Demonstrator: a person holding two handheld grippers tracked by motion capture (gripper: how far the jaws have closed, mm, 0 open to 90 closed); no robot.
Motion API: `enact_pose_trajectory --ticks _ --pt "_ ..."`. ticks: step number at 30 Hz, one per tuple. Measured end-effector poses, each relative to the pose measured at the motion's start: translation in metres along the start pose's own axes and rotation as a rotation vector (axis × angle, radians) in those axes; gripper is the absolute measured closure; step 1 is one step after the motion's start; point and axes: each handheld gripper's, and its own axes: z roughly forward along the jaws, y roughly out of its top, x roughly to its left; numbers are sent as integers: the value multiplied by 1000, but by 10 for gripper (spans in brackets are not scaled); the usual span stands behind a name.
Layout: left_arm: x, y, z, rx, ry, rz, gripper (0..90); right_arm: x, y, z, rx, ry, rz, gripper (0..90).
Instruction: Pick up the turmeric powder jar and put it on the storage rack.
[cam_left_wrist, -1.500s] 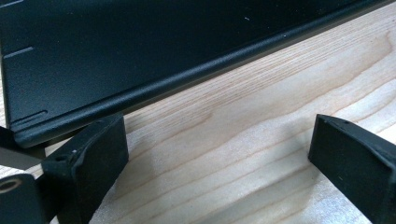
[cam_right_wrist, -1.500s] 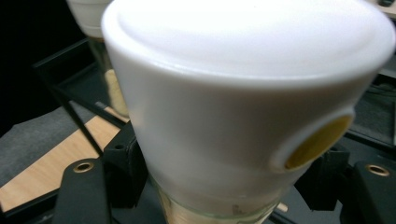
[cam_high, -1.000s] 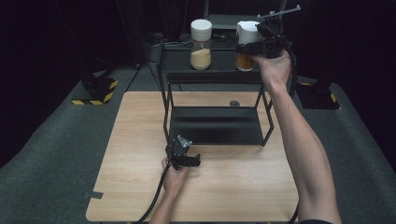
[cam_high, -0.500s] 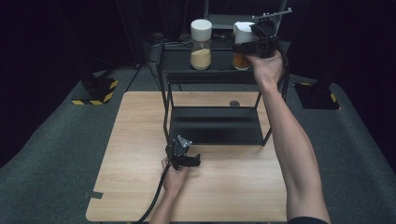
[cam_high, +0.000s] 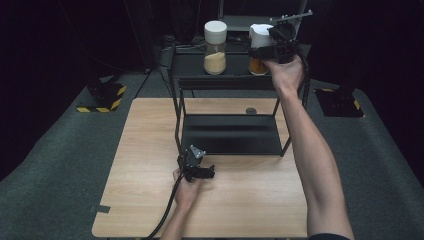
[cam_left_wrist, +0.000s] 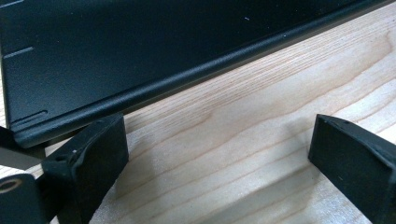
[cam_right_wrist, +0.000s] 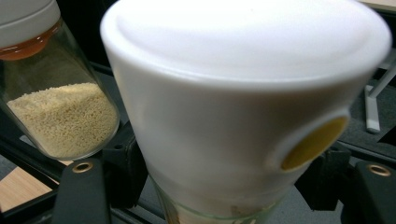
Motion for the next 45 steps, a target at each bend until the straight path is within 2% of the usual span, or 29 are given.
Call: enact_pose_trajectory --ticks 4,10,17,19,26,28,32,37,45 --pt "0 0 0 0 0 0 47 -1 0 0 -1 5 0 291" --pt "0 0 0 2 0 3 47 -10 0 -2 -4 46 26 167" --pt "0 0 0 0 0 0 47 -11 -2 -8 6 41 16 108" --pt "0 0 0 1 2 3 47 -14 -9 -12 -15 43 19 109" --pt "0 1 0 3 2 4 47 -19 -15 -20 -8 52 16 99" --pt "0 1 0 3 2 4 47 -20 -19 -23 -18 62 15 103" --pt "0 0 0 1 1 0 47 -25 -23 -25 -3 87 18 107" --pt "0 1 0 2 3 2 47 -27 -33 -30 -22 88 17 103" --pt "-1 0 0 -3 4 -3 48 -30 -41 -37 -20 90 17 99"
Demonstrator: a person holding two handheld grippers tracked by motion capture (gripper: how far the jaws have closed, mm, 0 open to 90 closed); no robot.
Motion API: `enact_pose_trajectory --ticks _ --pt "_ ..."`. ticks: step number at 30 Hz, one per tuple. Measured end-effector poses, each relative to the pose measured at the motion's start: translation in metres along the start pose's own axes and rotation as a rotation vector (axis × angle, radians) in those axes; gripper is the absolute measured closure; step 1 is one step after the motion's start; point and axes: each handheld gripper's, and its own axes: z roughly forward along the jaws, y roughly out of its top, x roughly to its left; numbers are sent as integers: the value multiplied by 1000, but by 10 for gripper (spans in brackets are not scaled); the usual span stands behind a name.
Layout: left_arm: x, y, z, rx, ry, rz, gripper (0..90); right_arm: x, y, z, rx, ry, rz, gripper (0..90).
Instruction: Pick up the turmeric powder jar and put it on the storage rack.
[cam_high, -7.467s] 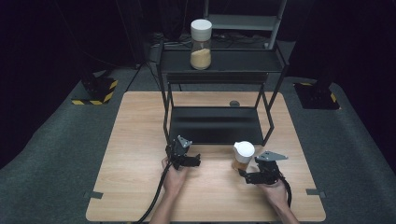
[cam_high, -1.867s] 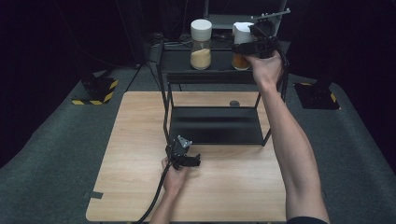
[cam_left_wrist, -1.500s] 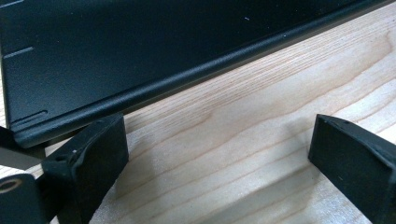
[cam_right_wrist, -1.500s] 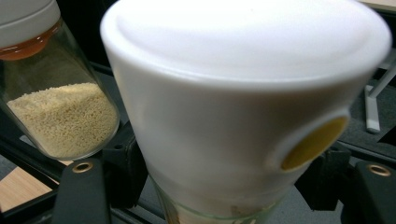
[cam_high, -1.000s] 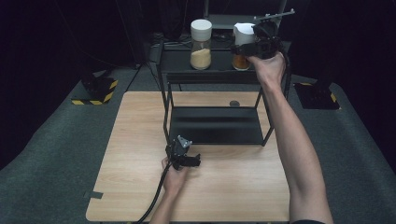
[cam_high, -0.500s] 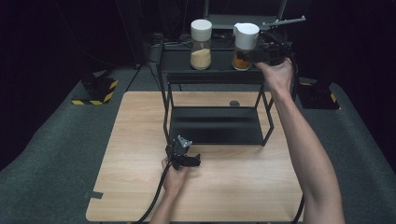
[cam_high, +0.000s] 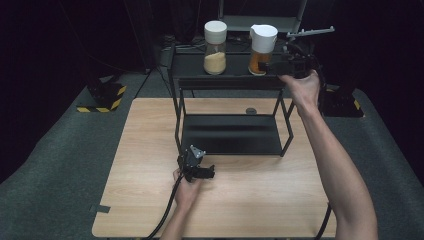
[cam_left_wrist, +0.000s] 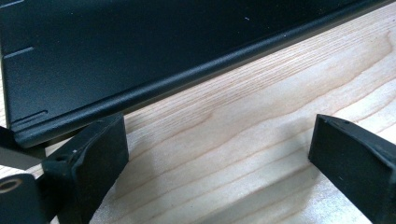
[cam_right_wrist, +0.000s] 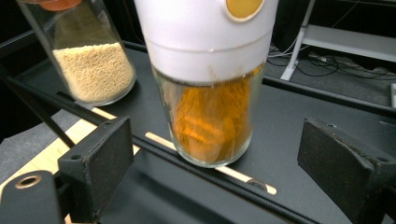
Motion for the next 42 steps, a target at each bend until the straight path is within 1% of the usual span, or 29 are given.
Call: enact_pose_trajectory --ticks 2,9,14,18,20,29,32,42 --pt "0 0 0 2 1 1 48 -2 -2 -2 1 3 -2 100" --pt "0 1 0 4 0 3 47 -10 -9 -7 2 5 14 101" --pt "0 1 0 4 0 4 47 -13 -14 -10 -1 8 12 101" --pt "1 1 0 5 0 4 47 -12 -19 -12 4 -11 -2 102" --pt "1 1 0 6 -1 6 47 -14 -20 -13 10 -8 -4 103" --pt "0 1 0 4 0 4 47 -16 -30 -20 0 -7 -15 105" --pt "1 1 0 4 0 4 47 -15 -32 -21 6 -10 -24 105" --pt "1 0 0 2 0 4 47 -18 -42 -28 -1 -1 -25 109"
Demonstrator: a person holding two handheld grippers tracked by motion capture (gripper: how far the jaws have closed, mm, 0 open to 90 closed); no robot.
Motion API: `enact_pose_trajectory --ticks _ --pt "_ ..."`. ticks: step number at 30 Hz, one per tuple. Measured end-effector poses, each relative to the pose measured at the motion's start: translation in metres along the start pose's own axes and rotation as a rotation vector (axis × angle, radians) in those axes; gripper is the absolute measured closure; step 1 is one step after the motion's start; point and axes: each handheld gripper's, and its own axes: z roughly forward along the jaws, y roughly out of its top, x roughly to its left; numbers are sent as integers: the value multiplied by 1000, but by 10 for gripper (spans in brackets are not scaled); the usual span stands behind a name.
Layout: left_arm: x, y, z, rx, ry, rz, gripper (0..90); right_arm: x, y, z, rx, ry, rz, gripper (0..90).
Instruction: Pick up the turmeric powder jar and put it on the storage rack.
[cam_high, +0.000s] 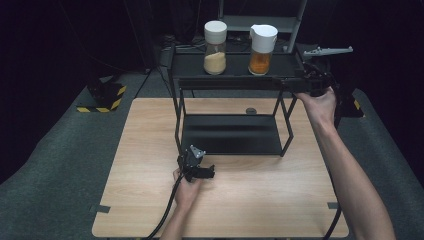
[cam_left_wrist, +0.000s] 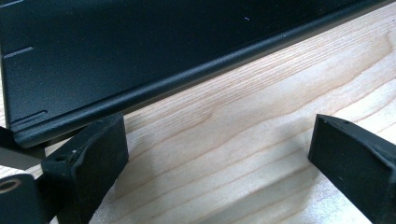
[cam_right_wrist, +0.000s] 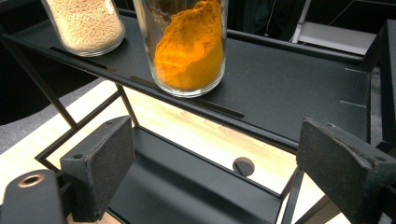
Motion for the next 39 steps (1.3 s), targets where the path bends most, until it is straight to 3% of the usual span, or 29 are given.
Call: enact_pose_trajectory --ticks 18,29,39 --pt "0 0 0 -2 0 -2 47 -4 -20 -6 -7 41 2 112" --pt "0 0 0 -2 -1 -3 47 -10 -41 -3 -6 53 25 112" --pt "1 0 0 4 -1 5 47 -7 -57 3 11 50 15 113"
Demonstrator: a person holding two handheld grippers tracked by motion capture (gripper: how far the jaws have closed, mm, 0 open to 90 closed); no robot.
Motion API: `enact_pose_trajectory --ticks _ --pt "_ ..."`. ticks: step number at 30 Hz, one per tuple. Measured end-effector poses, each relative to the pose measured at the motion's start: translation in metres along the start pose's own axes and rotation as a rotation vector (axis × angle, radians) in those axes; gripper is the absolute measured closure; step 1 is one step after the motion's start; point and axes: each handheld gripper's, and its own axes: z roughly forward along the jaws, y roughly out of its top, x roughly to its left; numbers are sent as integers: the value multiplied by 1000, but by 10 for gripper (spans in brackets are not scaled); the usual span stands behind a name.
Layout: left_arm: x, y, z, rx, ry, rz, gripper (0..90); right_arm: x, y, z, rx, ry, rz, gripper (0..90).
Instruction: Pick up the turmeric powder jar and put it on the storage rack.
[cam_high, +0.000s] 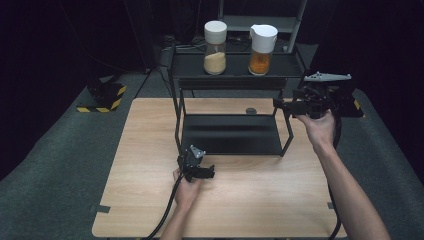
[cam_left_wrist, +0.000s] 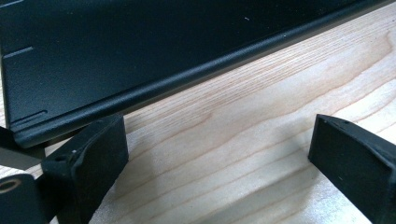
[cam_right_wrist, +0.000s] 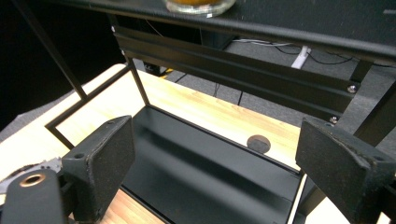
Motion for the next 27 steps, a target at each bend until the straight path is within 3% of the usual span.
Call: enact_pose_trajectory --ticks 27 --pt "0 0 0 0 0 0 47 10 -27 15 30 -10 -20 124"
